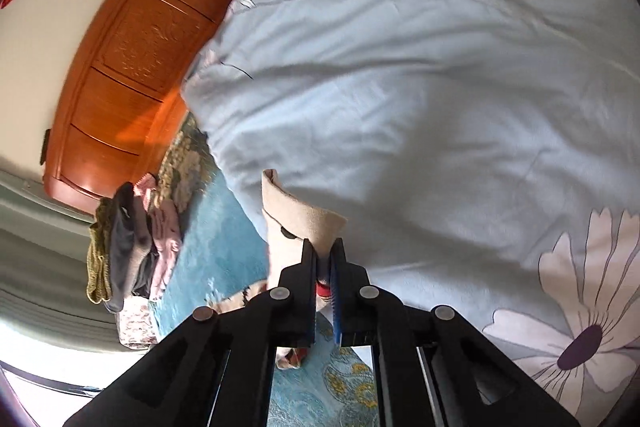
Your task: Fold clothes
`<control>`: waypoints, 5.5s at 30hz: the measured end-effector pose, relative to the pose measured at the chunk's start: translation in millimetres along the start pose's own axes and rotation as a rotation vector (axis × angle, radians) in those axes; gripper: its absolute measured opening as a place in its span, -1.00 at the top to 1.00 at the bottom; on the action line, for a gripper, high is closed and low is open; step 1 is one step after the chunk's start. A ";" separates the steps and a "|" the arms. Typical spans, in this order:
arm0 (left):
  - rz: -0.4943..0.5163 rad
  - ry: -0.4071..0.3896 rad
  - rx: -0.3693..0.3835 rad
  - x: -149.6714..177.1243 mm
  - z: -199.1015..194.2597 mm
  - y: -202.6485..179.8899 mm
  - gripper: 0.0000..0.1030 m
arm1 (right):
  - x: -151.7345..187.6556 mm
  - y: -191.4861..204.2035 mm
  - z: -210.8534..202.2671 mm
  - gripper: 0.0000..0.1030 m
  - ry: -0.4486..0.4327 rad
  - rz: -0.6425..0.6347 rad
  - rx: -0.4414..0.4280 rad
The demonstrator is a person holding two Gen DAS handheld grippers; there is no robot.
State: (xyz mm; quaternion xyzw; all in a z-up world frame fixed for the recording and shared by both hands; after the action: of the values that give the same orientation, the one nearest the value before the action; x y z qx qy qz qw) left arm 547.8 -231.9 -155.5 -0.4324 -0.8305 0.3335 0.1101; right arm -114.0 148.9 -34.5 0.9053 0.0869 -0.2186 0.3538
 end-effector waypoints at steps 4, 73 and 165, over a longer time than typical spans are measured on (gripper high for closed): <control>-0.003 -0.001 -0.022 18.8 -15.6 46.7 0.91 | -4.7 -14.6 -20.5 0.89 -0.050 -0.027 0.020; 0.527 0.103 -0.020 40.0 91.1 -33.3 0.45 | 222.4 282.3 188.4 0.73 0.220 -0.914 -0.003; 0.648 -0.030 -0.085 -15.7 63.3 -57.1 -0.06 | -7.4 54.0 109.5 0.75 -0.043 -0.565 0.536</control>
State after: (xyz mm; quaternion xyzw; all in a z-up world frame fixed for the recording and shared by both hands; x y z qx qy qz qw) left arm 490.6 -296.4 -164.5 -0.6735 -0.6644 0.3224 -0.0321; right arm -140.3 34.9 -70.2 0.9013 0.2651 -0.3412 0.0323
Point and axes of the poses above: each gripper's, at about its wrist camera, not at the fingertips, and z roughly the way its jaws point, y to its left, x to its underside, the point moved 5 cm from there along z, roughly the way its jaws point, and after that the axes turned 12 degrees about -y, right-handed, at the moved point
